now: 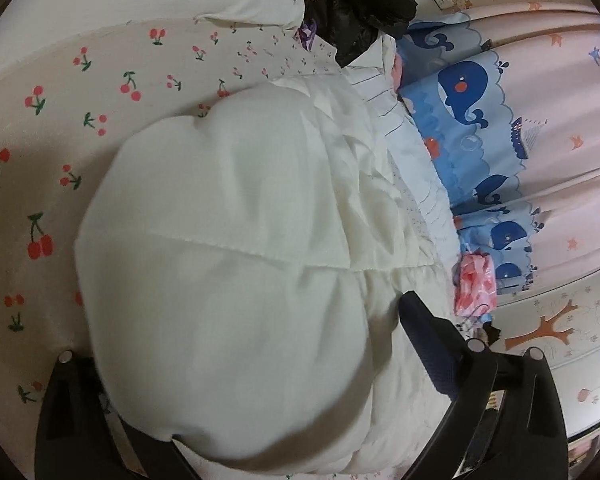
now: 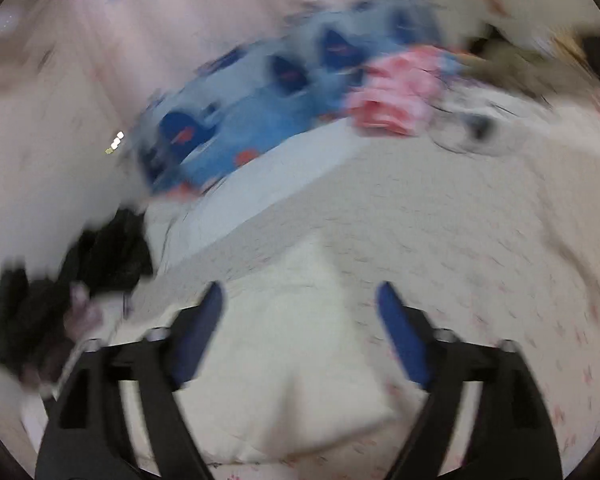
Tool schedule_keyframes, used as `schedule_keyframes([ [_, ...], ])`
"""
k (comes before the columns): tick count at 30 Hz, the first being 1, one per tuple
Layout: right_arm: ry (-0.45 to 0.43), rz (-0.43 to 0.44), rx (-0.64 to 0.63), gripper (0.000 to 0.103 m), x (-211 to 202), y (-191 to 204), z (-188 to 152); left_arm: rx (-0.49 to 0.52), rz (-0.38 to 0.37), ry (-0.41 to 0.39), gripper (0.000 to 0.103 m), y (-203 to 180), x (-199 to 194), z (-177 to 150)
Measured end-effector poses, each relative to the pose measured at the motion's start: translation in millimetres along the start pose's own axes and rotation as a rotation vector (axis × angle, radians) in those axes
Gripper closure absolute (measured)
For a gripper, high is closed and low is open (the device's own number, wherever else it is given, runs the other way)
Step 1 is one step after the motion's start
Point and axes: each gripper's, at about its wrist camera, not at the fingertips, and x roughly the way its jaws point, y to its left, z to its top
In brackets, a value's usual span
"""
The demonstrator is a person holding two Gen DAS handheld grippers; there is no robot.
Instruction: Fold large clothes
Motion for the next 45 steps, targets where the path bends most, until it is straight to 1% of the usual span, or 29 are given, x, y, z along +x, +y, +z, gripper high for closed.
schedule_keyframes([
  [2,0.11,0.051,-0.158,0.022,47,54,-2,0.004,0.008,-0.007,0.009,-1,1,-1],
  [4,0.192,0.08,-0.295,0.022,91,100,-16,0.0,-0.001,-0.009,0.009,-1,0,-1],
  [5,0.238,0.087,-0.376,0.022,123,129,-26,-0.005,-0.009,-0.009,0.009,1,0,-1],
  [7,0.304,0.054,-0.45,0.022,178,165,-42,-0.014,-0.03,-0.014,0.009,3,-1,-1],
  [9,0.355,-0.02,-0.464,0.021,226,184,-56,-0.012,-0.043,-0.016,0.013,3,-1,-1],
  [10,0.42,-0.069,-0.48,0.017,252,184,-69,-0.01,-0.045,-0.014,0.017,3,0,0],
  [11,0.54,-0.126,-0.506,0.008,290,180,-92,-0.008,-0.048,-0.006,0.019,4,2,0],
  [12,0.551,-0.129,-0.503,0.007,297,178,-98,-0.009,-0.07,0.008,0.022,5,3,0],
  [14,0.577,-0.138,-0.479,0.007,302,178,-92,0.003,-0.063,0.017,0.022,2,5,-1],
  [16,0.582,-0.147,-0.469,0.007,291,187,-81,0.003,-0.059,0.028,0.022,2,6,-2],
  [18,0.515,-0.107,-0.468,0.008,261,195,-73,-0.009,-0.066,0.035,0.022,3,5,-2],
  [19,0.452,-0.065,-0.472,0.008,235,199,-74,-0.016,-0.067,0.039,0.022,4,5,-2],
  [21,0.398,-0.027,-0.492,0.008,204,201,-85,-0.023,-0.07,0.039,0.022,5,4,-3],
  [22,0.414,-0.03,-0.537,0.008,195,200,-104,-0.022,-0.07,0.038,0.022,4,3,-3],
  [24,0.525,-0.069,-0.645,0.006,207,195,-141,-0.021,-0.072,0.034,0.021,4,3,-3],
  [25,0.509,-0.055,-0.669,0.006,206,191,-146,-0.018,-0.067,0.033,0.021,4,3,-5],
  [27,0.548,-0.045,-0.62,0.007,207,189,-136,-0.012,-0.061,0.03,0.021,3,2,-7],
  [28,0.559,-0.061,-0.588,0.007,204,189,-128,-0.01,-0.064,0.033,0.021,3,1,-8],
  [30,0.465,-0.03,-0.569,0.007,175,192,-110,-0.011,-0.072,0.042,0.021,4,-1,-7],
  [31,0.391,-0.012,-0.568,0.007,155,194,-105,-0.017,-0.079,0.048,0.021,5,-2,-6],
  [32,0.369,-0.004,-0.565,0.007,147,193,-106,-0.022,-0.084,0.05,0.021,6,-2,-6],
  [33,0.378,0.002,-0.571,0.007,142,191,-114,-0.027,-0.087,0.052,0.021,7,-2,-6],
  [34,0.433,-0.015,-0.596,0.007,147,188,-126,-0.03,-0.087,0.051,0.021,7,-2,-6],
  [35,0.574,-0.052,-0.657,0.006,166,184,-150,-0.028,-0.088,0.049,0.02,6,-1,-6],
  [36,0.574,-0.046,-0.691,0.006,168,180,-159,-0.026,-0.087,0.049,0.018,5,-1,-7],
  [39,0.59,-0.028,-0.616,0.007,165,176,-138,-0.021,-0.083,0.049,0.018,3,-2,-8],
  [42,0.463,-0.005,-0.595,0.007,148,183,-109,-0.04,-0.097,0.056,0.018,7,-2,-7],
  [44,0.412,-0.009,-0.576,0.007,151,189,-85,-0.051,-0.103,0.055,0.018,8,-3,-7],
  [45,0.407,-0.016,-0.566,0.007,155,189,-80,-0.048,-0.1,0.056,0.018,8,-3,-7],
])
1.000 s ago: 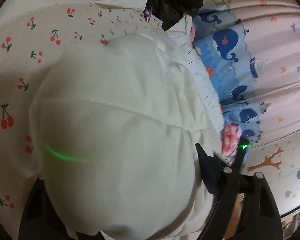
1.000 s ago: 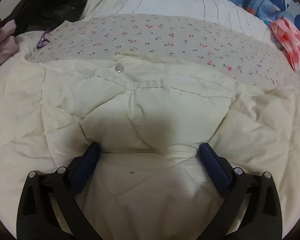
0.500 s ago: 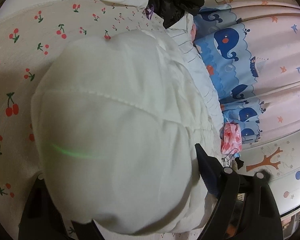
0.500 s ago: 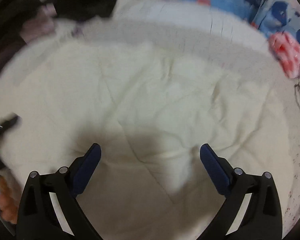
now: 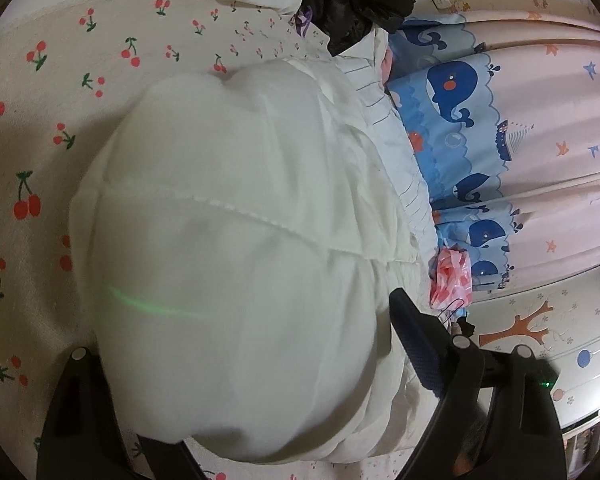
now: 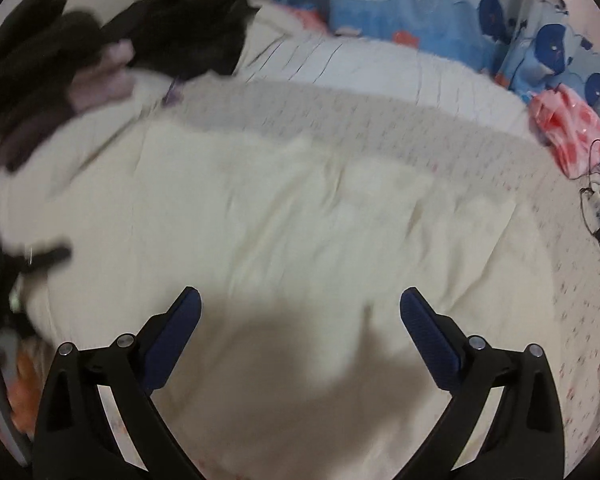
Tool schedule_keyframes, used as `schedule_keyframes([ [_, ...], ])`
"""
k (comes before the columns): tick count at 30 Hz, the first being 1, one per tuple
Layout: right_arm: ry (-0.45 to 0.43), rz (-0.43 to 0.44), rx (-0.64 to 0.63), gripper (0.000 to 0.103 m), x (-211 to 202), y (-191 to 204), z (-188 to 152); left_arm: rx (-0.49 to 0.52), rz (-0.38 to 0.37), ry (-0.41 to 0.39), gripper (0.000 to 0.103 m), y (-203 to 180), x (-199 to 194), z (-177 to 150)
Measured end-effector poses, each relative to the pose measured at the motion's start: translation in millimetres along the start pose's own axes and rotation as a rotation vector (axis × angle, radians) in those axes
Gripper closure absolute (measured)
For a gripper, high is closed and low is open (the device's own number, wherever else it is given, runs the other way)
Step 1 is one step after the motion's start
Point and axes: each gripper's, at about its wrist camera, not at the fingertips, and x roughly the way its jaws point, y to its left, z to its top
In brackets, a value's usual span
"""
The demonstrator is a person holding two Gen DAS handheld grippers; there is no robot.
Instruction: Fold large clothes
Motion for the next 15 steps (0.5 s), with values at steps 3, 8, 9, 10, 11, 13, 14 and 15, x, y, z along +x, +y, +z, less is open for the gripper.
schedule_keyframes([
  [3,-0.01,-0.019,0.035,0.007,11,-13,33,0.009,0.012,0.002,0.018,-1,1,-1],
  [8,-0.044,-0.067,0.078,0.007,48,-22,77,-0.004,0.014,0.008,0.016,-3,3,2],
  [9,-0.035,-0.073,0.09,0.007,51,-26,74,-0.008,0.012,0.01,0.015,-2,3,2],
  [10,0.006,-0.084,0.104,0.007,74,-30,75,-0.013,0.01,0.012,0.014,-2,4,3],
  [11,0.075,-0.086,0.102,0.007,97,-29,67,-0.016,0.011,0.012,0.014,-2,4,3],
  [13,0.246,-0.047,0.072,0.006,143,-28,47,-0.018,0.017,0.012,0.014,-3,6,4],
  [14,0.203,-0.034,0.078,0.006,138,-32,47,-0.019,0.016,0.01,0.014,-3,6,4],
  [15,0.19,-0.019,0.1,0.006,132,-36,49,-0.023,0.013,0.01,0.014,-3,5,4],
])
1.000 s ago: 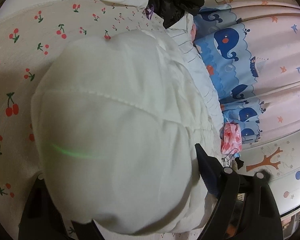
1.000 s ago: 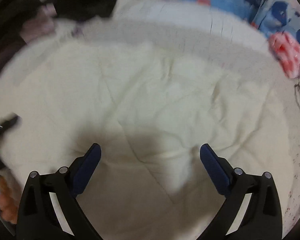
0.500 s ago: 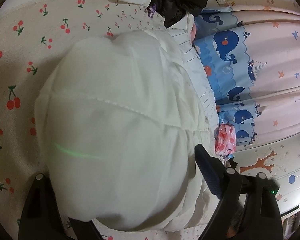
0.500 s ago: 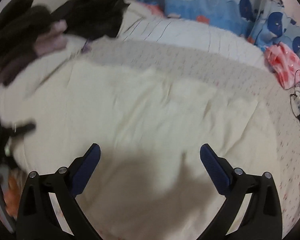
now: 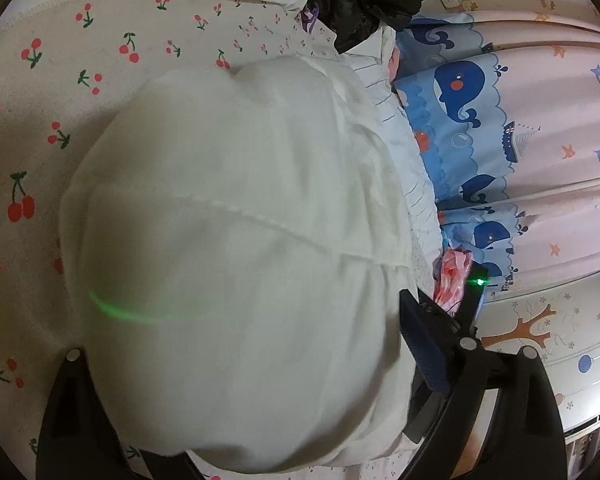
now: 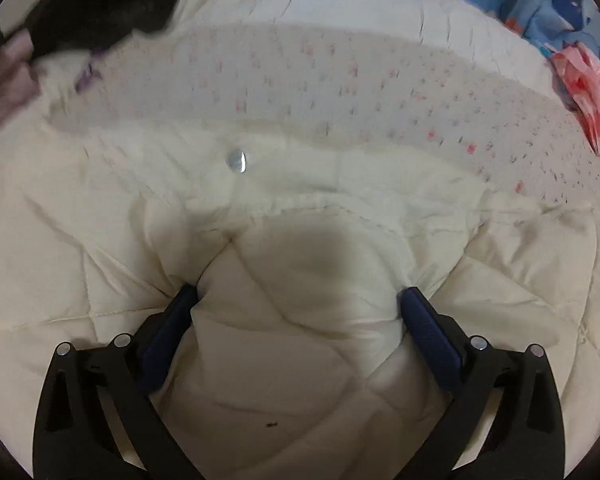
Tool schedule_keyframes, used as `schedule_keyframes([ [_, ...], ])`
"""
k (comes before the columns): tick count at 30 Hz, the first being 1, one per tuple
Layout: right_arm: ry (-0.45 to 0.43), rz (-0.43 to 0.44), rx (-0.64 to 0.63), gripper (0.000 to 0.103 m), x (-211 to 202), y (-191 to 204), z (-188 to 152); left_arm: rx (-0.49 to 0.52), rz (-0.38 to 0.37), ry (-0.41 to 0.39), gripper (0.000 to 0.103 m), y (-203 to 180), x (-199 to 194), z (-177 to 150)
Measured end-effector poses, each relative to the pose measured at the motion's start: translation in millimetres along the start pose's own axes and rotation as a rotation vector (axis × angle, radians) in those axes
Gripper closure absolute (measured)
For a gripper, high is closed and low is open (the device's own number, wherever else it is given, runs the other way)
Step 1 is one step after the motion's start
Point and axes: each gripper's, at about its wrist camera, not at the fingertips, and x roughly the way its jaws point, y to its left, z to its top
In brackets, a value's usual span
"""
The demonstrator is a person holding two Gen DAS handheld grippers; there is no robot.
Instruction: Fold large clothes
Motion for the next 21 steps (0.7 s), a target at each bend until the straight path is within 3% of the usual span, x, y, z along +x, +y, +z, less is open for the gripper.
schedule_keyframes([
  [5,-0.202,0.062,-0.038,0.006,-71,-5,-33,-0.1,-0.058,-0.057,0.014,14,-15,6],
  [6,-0.211,0.055,-0.055,0.006,-74,-3,-43,-0.106,-0.064,-0.068,0.014,15,-16,8],
  [8,-0.115,0.002,-0.165,0.006,-50,6,-61,-0.092,-0.06,-0.057,0.014,15,-13,10],
  [11,-0.13,0.03,-0.111,0.006,-61,-4,-58,-0.04,-0.036,-0.049,0.014,8,-9,6],
  [14,-0.236,0.04,-0.079,0.006,-96,-6,-68,-0.02,-0.036,-0.041,0.014,6,-8,6],
  [15,-0.231,0.02,-0.102,0.006,-97,-1,-75,-0.024,-0.037,-0.042,0.014,7,-8,7],
  [17,-0.129,-0.027,-0.197,0.006,-73,8,-86,-0.026,-0.036,-0.043,0.015,9,-7,8],
  [21,-0.223,0.0,-0.124,0.006,-96,-5,-87,-0.003,-0.018,-0.042,0.02,8,-6,7],
])
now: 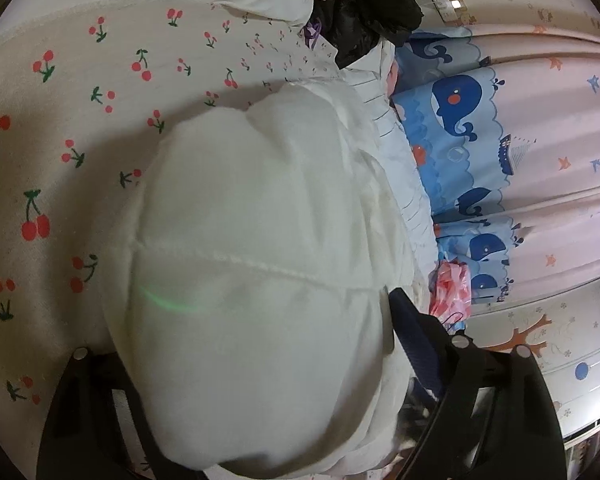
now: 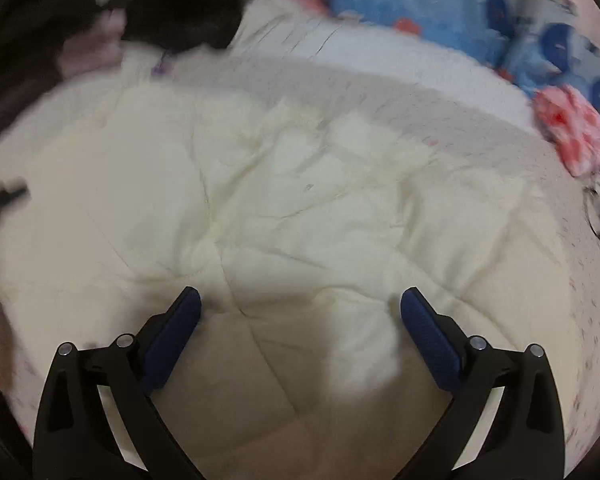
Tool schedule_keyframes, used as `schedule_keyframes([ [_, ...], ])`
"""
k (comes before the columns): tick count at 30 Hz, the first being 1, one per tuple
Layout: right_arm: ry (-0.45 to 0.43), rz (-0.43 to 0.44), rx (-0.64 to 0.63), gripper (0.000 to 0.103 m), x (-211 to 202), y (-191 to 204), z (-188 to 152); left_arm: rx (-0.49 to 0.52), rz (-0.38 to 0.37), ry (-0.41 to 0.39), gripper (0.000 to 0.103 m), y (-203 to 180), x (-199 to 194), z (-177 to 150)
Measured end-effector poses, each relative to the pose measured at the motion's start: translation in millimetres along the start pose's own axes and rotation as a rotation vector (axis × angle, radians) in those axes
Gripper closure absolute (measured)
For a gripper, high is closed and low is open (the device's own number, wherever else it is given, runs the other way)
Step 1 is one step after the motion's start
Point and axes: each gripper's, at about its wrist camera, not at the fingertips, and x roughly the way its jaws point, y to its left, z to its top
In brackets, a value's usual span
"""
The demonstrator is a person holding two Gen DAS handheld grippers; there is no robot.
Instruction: Fold large clothes
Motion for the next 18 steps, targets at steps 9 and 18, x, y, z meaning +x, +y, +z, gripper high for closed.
schedule_keyframes([
  [9,0.025,-0.021,-0.023,0.006,1,4,-7,0.004,-0.013,-0.001,0.033,1,1,3],
  [18,0.073,-0.045,-0.063,0.006,24,13,-10,0.153,-0.002,-0.051,0.05,-28,-7,-4],
])
